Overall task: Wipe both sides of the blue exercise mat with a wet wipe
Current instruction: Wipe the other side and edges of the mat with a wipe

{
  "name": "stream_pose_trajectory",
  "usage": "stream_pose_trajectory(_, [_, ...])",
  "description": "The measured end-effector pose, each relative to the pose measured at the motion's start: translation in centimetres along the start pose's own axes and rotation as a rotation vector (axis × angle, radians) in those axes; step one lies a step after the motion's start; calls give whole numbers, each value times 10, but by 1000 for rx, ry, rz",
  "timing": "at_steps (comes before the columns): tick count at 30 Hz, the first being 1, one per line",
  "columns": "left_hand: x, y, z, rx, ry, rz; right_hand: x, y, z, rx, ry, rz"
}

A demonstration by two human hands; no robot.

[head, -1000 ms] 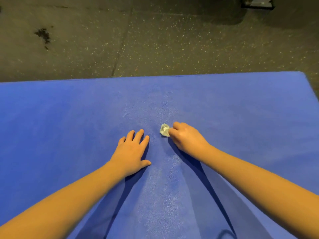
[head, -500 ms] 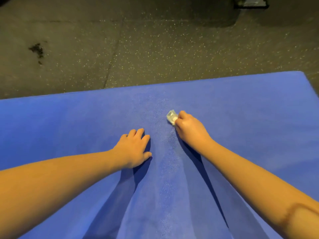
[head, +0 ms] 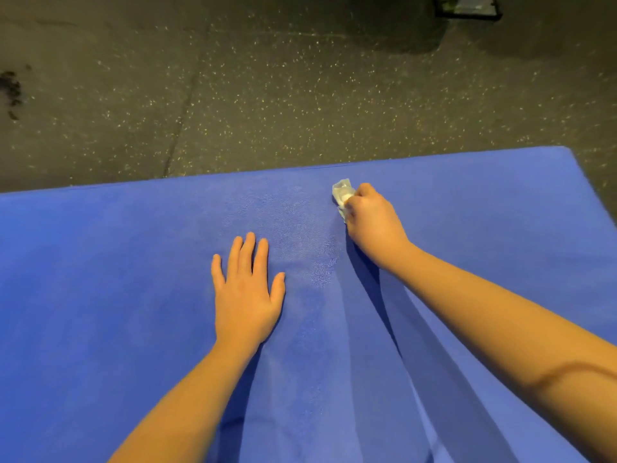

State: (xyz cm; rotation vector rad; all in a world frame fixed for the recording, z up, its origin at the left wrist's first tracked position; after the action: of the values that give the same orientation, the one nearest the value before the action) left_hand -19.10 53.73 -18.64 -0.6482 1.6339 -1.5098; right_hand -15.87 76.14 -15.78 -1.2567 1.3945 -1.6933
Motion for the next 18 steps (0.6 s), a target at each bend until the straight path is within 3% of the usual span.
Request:
stream_pose_trajectory(5, [-2, -1, 0, -12, -4, 23, 48, 18, -5, 158, -385, -49])
stream_pose_trajectory(10, [0, 0, 0, -22, -6, 32, -7, 1, -51, -31, 117, -4])
stream_pose_trajectory(11, [0, 0, 1, -26, -6, 31, 1, 3, -52, -22, 95, -46])
stream_pose_trajectory(15, [0, -1, 0, -46, -7, 9, 62, 20, -39, 135, -331, -41])
stream_pose_trajectory(16, [0, -1, 0, -47, -9, 6, 61, 17, -39, 131, -344, -8])
stream_pose_trajectory(18, [0, -1, 0, -56, -8, 12, 37, 3, -45, 51, -194, 47])
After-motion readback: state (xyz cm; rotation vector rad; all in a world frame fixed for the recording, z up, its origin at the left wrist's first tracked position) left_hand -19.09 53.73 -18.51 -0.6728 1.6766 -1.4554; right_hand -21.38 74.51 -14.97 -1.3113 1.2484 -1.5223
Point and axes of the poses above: each hand's wrist, its own z-axis away from the middle knuckle, its own y-axis out of the palm, x = y × z, the point moved 5 cm from there along -z, towards the middle knuckle, and after that the axes turned 3 degrees about -y, right-handed, at the moved point
